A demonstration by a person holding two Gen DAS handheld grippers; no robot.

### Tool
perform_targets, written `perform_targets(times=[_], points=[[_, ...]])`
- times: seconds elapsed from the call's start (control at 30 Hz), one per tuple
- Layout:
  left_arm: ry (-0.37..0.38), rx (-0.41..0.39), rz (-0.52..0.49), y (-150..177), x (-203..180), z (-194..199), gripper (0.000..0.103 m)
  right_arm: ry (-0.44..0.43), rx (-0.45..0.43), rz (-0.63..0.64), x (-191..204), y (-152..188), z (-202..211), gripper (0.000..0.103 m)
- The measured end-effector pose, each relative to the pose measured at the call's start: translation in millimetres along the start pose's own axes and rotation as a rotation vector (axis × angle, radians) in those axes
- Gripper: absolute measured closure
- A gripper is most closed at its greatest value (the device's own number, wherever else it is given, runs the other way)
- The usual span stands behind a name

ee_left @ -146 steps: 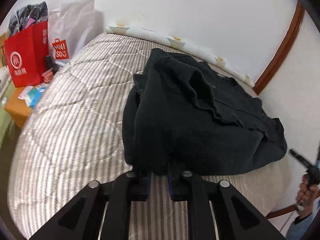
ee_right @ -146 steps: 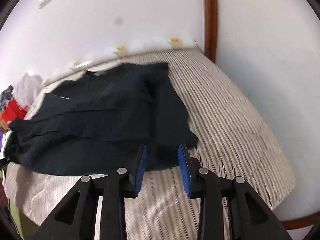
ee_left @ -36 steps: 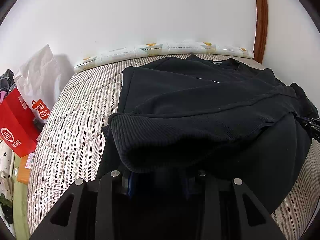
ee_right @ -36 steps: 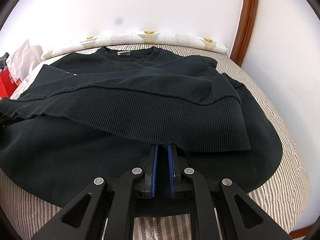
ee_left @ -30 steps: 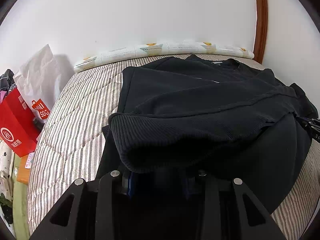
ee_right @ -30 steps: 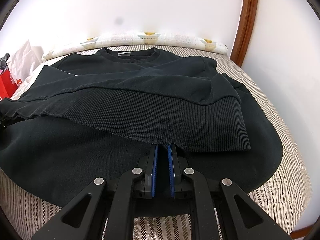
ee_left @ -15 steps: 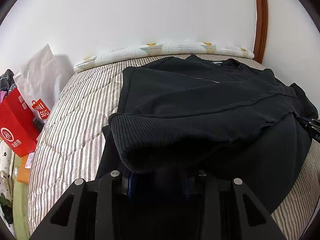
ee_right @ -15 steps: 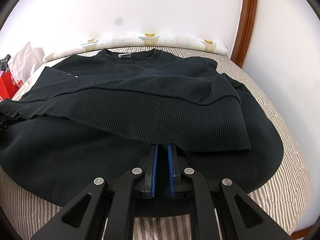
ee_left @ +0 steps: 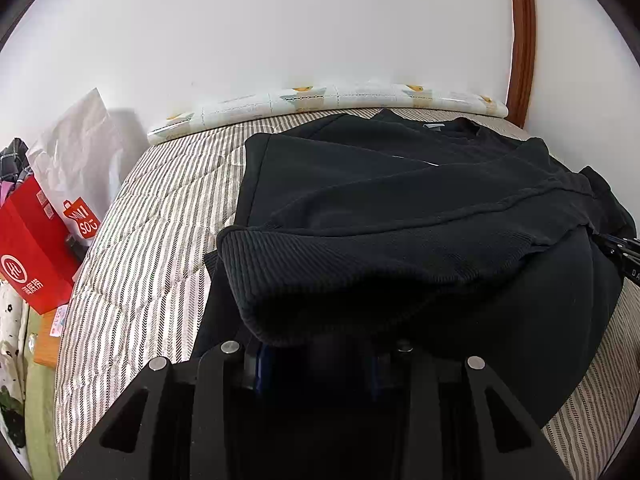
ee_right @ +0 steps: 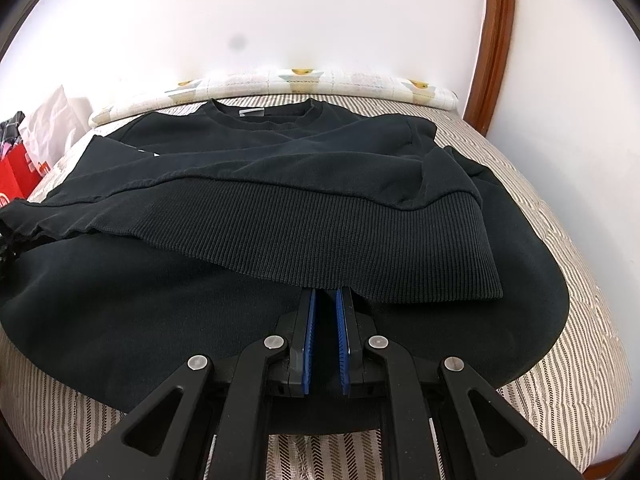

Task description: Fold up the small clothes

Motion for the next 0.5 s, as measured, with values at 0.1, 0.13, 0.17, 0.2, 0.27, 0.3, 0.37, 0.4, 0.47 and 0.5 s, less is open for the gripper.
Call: perform_targets(times=[0.1,0.13,0.17,0.2,0.27,0.3,0.37,0.4,0.47,0.5], points=[[0.001,0.0,0.0,0.1,-0.2,0.0,0.069,-0.011,0.001,0.001,-1.7,0.0,-0.1,0.092],[0.001,0.0,0.0,0.1,-0.2,0.0,0.069,-0.014,0.001,0.001,-2.3,0.0,0.0,0.092],[0.001,0.0,0.0,0.1,-0.1,-0.2,0.069,-0.016,0.001,0.003,-2.5,0.1,0.2,0.092],[0.0,0.0,0.0,0.1,-0.3,0.0,0.069,-0.015,0.001,0.005,-2.4,0.3,0.3,0.092],[0.001,0.0,0.0,0.1,-0.2,0.0,0.069,-0.011,0.001,0.015,-1.2,0.7,0.3,0.092],[0.001,0.0,0.001,0.1,-0.2,0.0,0.069,-0.006,0.003,0.027,-0.1,0.7,0.2,0.093],[0.001,0.0,0.0,0.1,-0.3,0.0,0.069,0.01,0.007,0.053,3.6,1.1,-0.3,0.093],[0.001,0.0,0.0,0.1,-0.3,0.0,0.069,0.016,0.008,0.065,5.2,1.4,-0.6,0.093],[0.001,0.0,0.0,0.1,-0.2,-0.1,0.069,0.01,0.009,0.066,4.5,1.0,-0.8,0.093],[0.001,0.0,0.001,0.1,-0.2,0.0,0.069,0.005,0.008,0.063,3.4,0.8,-0.5,0.093]])
Point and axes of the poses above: each gripper's, at about its wrist camera, not at the fingertips, and z roughly against the way its jaws point, x to its left, y to its underside, the point moved 1 cm from there along -z, roughly the way its jaws point, and after that the axes turned 14 degrees about -y, right-handed, at the moved point
